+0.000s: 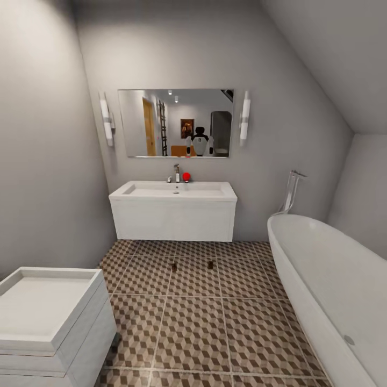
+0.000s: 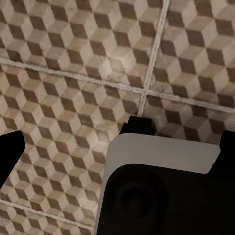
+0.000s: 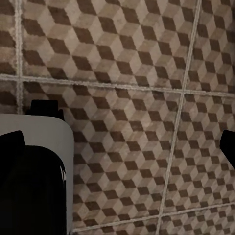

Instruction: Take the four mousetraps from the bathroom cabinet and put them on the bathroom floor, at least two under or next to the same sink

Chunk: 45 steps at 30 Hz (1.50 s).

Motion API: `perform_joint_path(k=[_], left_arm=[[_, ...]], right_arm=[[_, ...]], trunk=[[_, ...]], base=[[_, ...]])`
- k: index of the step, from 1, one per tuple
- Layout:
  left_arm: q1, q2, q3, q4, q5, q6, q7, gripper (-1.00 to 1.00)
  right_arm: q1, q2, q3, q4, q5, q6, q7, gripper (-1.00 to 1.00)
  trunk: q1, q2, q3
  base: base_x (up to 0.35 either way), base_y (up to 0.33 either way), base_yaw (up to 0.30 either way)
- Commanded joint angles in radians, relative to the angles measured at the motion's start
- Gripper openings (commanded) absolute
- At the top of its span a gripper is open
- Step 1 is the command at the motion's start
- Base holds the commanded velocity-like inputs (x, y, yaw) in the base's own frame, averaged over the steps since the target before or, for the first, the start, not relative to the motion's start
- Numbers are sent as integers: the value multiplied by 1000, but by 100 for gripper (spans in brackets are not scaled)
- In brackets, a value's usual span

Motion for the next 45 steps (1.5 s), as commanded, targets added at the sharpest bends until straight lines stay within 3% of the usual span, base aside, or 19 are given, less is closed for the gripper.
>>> perform_joint_path(k=[1, 17, 45], left_arm=[[-1, 0, -8, 1, 10, -3, 3, 100], [0, 1, -8, 0, 10, -6, 4, 100], [-1, 5, -10, -2, 6, -2, 5, 100]], right_arm=[[-1, 0, 0, 3, 10, 0, -4, 100], [-1, 3, 0, 3, 13, -4, -4, 100], [-1, 5, 0, 2, 16, -6, -4, 100]], trunk=[[0, -1, -1], [0, -1, -1], [0, -1, -1]], base=[[0, 0, 0], [0, 0, 37], [0, 0, 280]])
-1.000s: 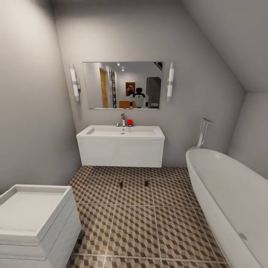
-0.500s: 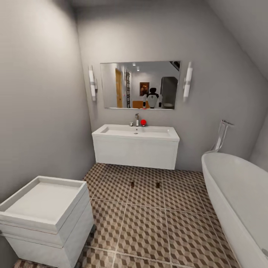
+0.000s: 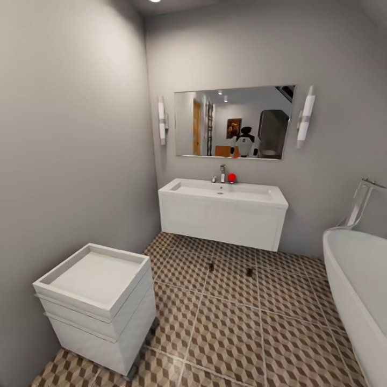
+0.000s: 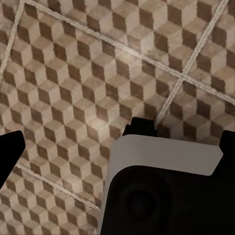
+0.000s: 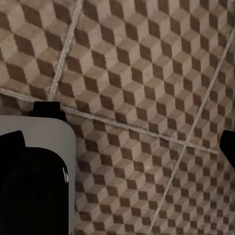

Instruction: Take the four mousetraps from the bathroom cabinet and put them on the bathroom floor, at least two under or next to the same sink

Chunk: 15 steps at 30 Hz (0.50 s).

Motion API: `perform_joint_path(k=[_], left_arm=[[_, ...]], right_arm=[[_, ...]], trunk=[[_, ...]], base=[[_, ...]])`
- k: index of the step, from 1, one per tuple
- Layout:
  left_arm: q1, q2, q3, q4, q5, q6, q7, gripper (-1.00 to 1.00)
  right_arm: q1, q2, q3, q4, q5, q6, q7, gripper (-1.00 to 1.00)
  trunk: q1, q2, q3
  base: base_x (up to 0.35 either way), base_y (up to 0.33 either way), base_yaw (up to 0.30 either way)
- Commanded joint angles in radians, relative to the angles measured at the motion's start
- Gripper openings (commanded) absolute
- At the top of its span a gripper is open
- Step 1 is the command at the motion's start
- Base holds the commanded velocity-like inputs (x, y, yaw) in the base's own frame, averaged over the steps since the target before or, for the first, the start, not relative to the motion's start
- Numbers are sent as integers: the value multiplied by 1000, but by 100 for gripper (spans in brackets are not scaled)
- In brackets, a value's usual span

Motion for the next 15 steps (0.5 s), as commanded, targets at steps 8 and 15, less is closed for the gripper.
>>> perform_joint_path(k=[8, 15], left_arm=[[0, 1, -10, -2, 4, -6, 3, 100], [-1, 3, -12, -6, 2, -7, 3, 100]], right_arm=[[-1, 0, 0, 3, 11, -1, -4, 100], [-1, 0, -1, 3, 11, -1, -4, 100]], trunk=[[0, -1, -1], [0, -1, -1]], base=[[0, 0, 131], [0, 0, 29]])
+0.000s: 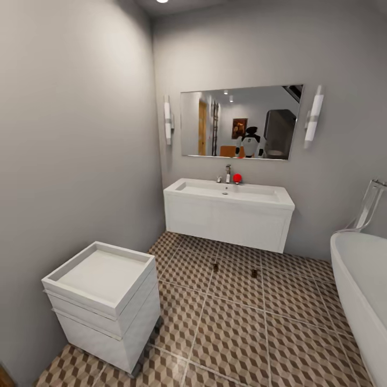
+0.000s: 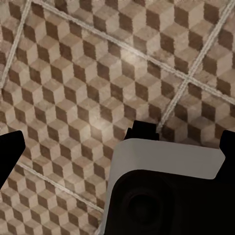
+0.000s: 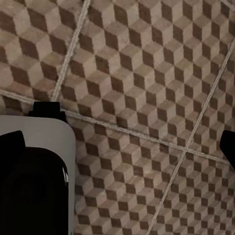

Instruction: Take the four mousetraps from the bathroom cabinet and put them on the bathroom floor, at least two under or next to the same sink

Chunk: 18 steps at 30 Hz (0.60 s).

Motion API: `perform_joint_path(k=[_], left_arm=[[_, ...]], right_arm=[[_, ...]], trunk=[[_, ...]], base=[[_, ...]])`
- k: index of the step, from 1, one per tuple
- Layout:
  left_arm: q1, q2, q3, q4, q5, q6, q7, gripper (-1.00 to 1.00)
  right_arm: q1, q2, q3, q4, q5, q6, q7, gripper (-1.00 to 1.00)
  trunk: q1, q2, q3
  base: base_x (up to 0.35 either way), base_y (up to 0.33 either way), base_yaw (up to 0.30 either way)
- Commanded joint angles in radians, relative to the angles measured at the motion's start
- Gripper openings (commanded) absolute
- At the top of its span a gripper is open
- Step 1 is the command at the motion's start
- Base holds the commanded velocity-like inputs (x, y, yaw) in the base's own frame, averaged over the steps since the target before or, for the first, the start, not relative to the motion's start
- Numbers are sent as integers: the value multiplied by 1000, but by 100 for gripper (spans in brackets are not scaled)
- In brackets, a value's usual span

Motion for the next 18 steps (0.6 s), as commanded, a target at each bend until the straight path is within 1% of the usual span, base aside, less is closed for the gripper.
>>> perform_joint_path(k=[1, 4, 7, 18], left_arm=[[-1, 0, -9, 1, 10, -3, 3, 100], [-1, 2, -9, 0, 9, -3, 3, 100], [0, 3, -10, 0, 9, -3, 3, 100], [-1, 4, -9, -1, 10, -3, 3, 100]], right_arm=[[-1, 0, 0, 3, 9, -1, -4, 100], [-1, 0, 0, 3, 11, -2, -3, 100], [-1, 0, 1, 3, 13, -2, -3, 100], [-1, 0, 2, 3, 15, -3, -3, 100]], trunk=[[0, -1, -1], [0, -1, -1], [0, -1, -1], [0, -1, -1]], base=[[0, 0, 30], [0, 0, 99], [0, 0, 186], [0, 0, 266]])
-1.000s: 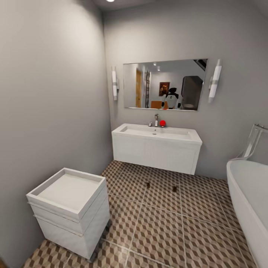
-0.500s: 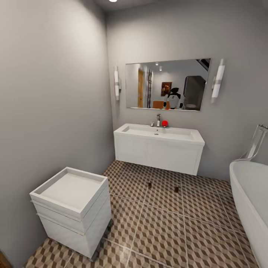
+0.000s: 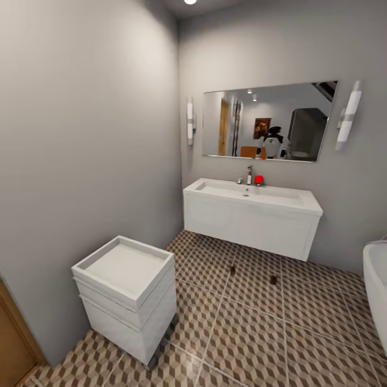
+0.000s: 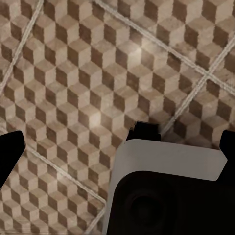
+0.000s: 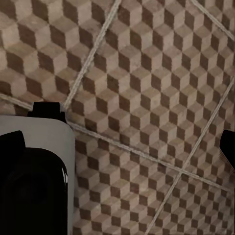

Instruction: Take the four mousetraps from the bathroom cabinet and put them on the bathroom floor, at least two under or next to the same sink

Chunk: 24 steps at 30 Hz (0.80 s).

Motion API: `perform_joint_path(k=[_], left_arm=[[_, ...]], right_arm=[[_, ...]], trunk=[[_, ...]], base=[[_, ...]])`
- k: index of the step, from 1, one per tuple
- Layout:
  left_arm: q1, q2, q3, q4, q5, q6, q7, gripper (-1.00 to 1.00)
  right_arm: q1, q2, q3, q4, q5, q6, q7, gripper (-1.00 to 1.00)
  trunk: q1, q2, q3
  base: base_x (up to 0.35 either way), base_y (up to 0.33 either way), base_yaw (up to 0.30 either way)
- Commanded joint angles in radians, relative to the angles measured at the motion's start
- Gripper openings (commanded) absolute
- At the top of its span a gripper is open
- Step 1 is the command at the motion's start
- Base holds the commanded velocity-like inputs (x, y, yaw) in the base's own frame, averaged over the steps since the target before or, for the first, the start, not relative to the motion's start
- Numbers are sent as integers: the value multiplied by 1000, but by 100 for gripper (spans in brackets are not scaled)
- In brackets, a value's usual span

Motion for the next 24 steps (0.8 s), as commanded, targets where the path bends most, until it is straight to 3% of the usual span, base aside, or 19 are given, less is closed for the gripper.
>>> perform_joint_path(k=[1, 24], left_arm=[[-1, 0, -8, 1, 10, -3, 3, 100], [-1, 0, -9, 1, 9, -3, 3, 100]], right_arm=[[-1, 0, 1, 3, 9, -1, -4, 100], [-1, 1, 1, 3, 5, -1, -2, 100]], trunk=[[0, -1, -1], [0, -1, -1]], base=[[0, 0, 292], [0, 0, 298]])
